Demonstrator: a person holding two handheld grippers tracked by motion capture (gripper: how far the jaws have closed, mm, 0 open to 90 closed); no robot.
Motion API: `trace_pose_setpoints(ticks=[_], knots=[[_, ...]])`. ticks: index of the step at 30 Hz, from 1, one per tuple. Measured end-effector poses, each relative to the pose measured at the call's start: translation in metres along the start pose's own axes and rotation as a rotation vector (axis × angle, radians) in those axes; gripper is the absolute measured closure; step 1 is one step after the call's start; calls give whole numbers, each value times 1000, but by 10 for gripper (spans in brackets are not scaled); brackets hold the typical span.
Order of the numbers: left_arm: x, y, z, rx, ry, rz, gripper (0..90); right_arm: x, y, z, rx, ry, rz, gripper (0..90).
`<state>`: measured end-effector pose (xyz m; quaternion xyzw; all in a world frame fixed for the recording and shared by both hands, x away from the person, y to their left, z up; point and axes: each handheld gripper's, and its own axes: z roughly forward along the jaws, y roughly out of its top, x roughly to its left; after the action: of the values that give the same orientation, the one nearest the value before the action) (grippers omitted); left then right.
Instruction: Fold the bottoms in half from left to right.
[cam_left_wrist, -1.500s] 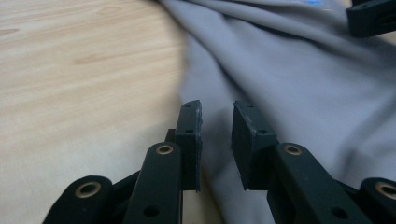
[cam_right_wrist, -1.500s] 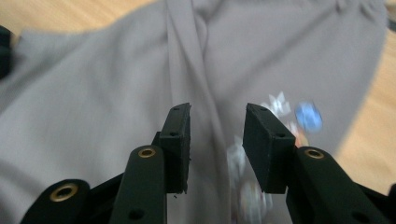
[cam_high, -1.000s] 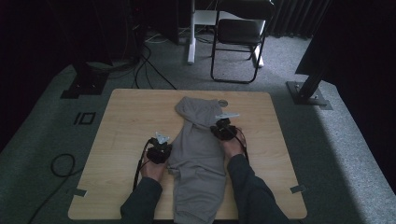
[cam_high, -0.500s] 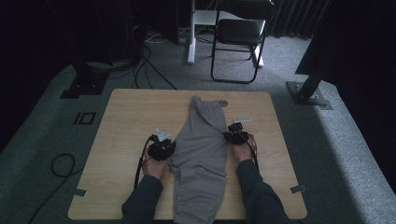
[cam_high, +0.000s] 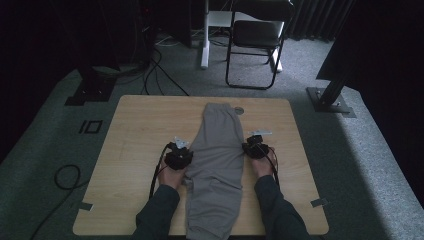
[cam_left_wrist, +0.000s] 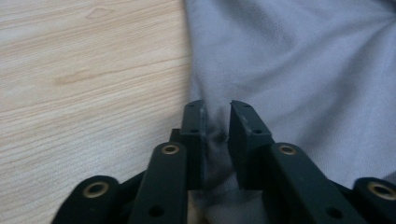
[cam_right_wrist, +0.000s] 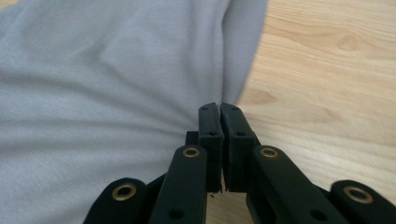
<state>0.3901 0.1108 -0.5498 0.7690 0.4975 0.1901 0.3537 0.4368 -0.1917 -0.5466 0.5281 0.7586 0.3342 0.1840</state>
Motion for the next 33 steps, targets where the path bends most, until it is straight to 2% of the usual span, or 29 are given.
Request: trace_pose_setpoints(ticks=[3,7,10,13,15,17,18,20,22,23,25,30,33], knots=[[0,0,0,-3,-7,5,704,-3,-3,-1,-7,12,26,828],[2,6,1,-13,-12,4,660,-3,7,-1,-55,32,38,609],[5,14,2,-22,-10,-10,645,-1,19,4,-66,24,15,577],[8,20,9,-12,-6,-22,647,1,29,16,-30,-7,10,607],[9,22,15,0,-12,-39,652,3,33,21,-9,-26,3,665],[9,22,15,0,-12,-39,652,4,33,24,7,-34,-8,665],[9,22,22,24,-10,-37,655,6,31,28,29,-51,-24,676],[8,20,22,20,-10,-29,686,5,29,27,23,-49,-13,670],[7,20,22,19,-6,-27,753,5,29,27,22,-52,-21,669],[7,20,22,19,-6,-27,753,6,28,27,19,-54,-29,669],[3,14,18,10,-2,-25,810,6,25,24,13,-48,-32,673],[-1,8,9,25,-8,-16,825,11,16,17,14,-27,-61,688],[-6,-6,-4,27,-34,-10,825,14,9,10,17,-7,-77,688]])
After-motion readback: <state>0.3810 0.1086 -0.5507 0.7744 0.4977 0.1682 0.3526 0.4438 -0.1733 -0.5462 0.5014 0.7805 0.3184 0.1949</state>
